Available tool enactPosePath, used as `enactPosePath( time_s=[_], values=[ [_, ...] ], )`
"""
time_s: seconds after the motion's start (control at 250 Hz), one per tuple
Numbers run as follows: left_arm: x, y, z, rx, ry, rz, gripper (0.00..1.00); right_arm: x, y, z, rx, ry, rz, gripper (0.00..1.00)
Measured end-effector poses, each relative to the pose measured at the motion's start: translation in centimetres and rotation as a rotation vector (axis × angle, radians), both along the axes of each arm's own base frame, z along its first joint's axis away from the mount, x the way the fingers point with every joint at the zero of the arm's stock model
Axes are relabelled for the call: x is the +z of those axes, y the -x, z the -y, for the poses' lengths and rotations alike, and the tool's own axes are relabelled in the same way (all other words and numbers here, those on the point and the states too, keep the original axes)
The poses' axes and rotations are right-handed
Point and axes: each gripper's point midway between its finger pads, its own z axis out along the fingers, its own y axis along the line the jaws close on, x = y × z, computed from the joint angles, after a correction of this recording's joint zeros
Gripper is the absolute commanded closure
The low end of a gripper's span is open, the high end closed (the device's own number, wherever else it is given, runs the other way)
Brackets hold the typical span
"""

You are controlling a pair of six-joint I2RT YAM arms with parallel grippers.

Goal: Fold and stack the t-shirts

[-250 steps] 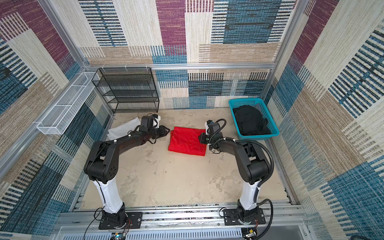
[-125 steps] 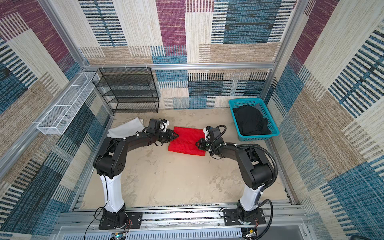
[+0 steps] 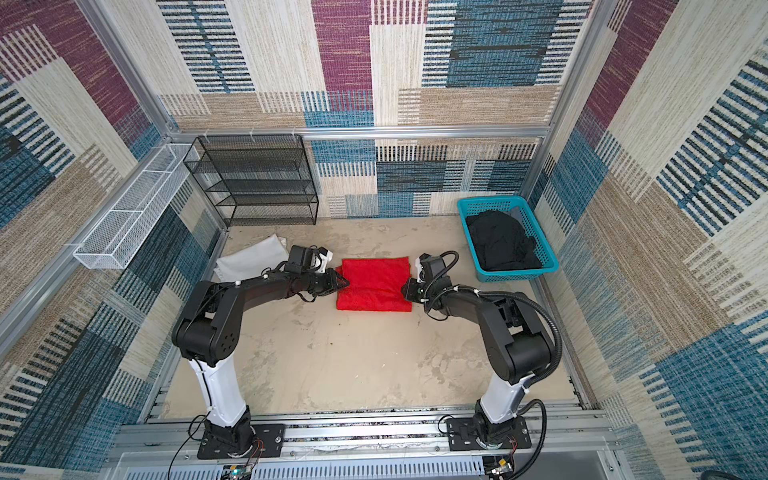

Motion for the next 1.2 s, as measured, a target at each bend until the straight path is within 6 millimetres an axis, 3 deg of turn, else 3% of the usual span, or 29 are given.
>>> enactPosePath(
  time_s=[0.092,0.184,0.324,0.452,0.564,0.66,0.876,0.996,1.1,1.2],
  values=[
    [2.3,0.3,0.2,0.001,0.008,0.06,0.71,2.1,-0.2,-1.5,0.048,-0.019,0.047,0.69],
    [2.6,1.5,1.4,-0.037,0.033,0.056,0.73,3.2,0.4,-4.4,0.134,-0.064,0.056,0.69],
    [0.7,3.5,2.5,-0.086,0.065,-0.003,0.73,3.0,1.6,-9.0,0.254,-0.163,0.034,0.69],
    [-2.4,4.4,2.1,-0.086,0.045,-0.075,0.75,0.4,1.6,-10.4,0.27,-0.22,-0.02,0.71],
    [-4.0,5.2,2.0,-0.094,0.046,-0.104,0.75,-3.4,2.3,-10.3,0.259,-0.224,-0.101,0.72],
    [-4.1,5.3,2.0,-0.098,0.053,-0.09,0.75,-3.8,2.6,-10.2,0.263,-0.241,-0.079,0.72],
    [-3.4,5.4,1.8,-0.091,0.038,-0.075,0.75,-2.7,3.1,-9.2,0.226,-0.206,-0.071,0.71],
    [-1.1,5.5,2.0,-0.1,0.045,-0.045,0.75,-0.7,3.0,-8.4,0.204,-0.178,-0.035,0.7],
    [1.3,5.5,4.1,-0.154,0.074,-0.007,0.75,0.4,3.0,-7.4,0.176,-0.155,-0.011,0.69],
    [2.1,5.6,6.6,-0.225,0.098,0.001,0.75,-0.3,3.2,-5.5,0.134,-0.134,-0.024,0.69]
  ],
)
